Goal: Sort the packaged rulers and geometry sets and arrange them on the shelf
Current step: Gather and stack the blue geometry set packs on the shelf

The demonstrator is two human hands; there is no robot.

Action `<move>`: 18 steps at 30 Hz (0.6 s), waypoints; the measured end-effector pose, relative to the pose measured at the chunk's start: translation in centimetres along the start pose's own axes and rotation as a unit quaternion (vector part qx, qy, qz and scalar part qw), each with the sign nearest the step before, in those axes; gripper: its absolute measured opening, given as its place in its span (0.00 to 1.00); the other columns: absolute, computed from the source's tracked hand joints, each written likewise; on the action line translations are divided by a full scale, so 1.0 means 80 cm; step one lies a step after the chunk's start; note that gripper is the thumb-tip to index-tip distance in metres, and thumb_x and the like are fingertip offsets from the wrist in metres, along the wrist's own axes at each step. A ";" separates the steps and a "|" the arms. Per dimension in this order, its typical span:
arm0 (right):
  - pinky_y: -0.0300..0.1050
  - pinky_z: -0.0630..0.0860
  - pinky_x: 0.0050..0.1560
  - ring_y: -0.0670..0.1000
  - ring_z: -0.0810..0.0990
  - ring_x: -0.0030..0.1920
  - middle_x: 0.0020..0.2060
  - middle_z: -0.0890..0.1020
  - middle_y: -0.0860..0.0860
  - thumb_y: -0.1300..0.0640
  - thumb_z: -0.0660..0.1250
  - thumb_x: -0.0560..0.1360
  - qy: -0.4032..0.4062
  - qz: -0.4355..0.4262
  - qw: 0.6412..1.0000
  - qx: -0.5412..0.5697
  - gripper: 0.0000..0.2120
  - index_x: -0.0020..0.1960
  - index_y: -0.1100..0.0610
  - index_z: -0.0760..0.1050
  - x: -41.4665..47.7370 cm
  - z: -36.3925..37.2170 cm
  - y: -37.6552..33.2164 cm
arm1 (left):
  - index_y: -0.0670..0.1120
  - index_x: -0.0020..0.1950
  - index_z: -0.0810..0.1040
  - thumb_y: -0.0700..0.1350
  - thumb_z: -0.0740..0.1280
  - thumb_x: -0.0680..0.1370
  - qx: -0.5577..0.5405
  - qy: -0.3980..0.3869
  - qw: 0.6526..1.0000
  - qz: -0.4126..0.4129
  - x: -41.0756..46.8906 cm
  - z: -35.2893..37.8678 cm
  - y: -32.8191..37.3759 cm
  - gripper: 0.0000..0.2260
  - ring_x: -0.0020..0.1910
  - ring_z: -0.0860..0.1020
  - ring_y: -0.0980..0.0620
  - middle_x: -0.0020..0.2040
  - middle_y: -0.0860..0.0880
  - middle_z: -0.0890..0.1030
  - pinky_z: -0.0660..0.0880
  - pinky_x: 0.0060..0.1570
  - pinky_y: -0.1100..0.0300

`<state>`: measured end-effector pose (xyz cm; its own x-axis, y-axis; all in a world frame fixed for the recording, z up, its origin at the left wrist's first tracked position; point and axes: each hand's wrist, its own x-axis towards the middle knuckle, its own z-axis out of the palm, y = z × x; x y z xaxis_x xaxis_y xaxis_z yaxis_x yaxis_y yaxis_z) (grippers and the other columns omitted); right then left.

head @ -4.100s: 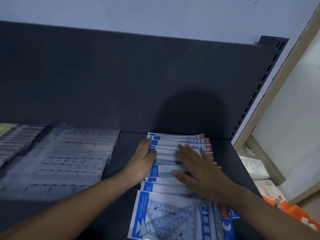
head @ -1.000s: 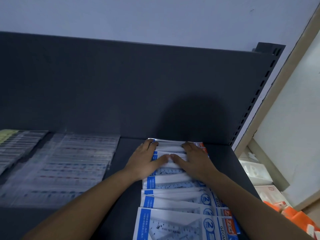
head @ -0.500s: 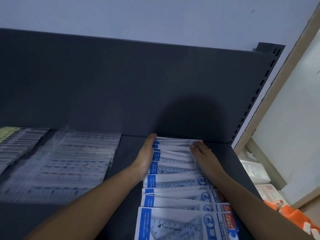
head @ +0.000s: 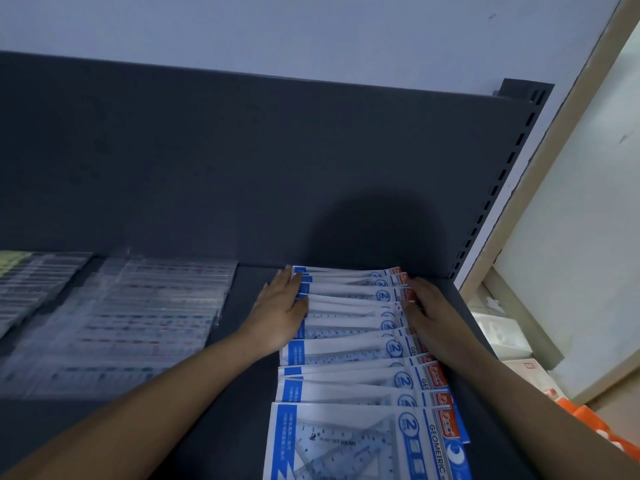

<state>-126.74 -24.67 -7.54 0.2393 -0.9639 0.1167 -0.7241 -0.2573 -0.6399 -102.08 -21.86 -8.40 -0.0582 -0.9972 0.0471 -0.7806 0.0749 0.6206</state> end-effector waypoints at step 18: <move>0.42 0.61 0.48 0.46 0.66 0.50 0.48 0.69 0.46 0.49 0.62 0.77 -0.054 -0.057 0.978 -0.194 0.07 0.47 0.51 0.68 -0.026 -0.001 0.000 | 0.45 0.35 0.77 0.45 0.71 0.74 -0.083 -0.113 0.978 -0.151 -0.050 -0.050 0.015 0.09 0.33 0.74 0.58 0.33 0.52 0.78 0.69 0.34 0.67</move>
<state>-127.27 -22.65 -7.73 0.3844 -0.9201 0.0755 -0.8746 -0.3891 -0.2894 -100.34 -17.77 -4.71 0.0093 -0.9469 -0.3215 -0.6727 -0.2438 0.6986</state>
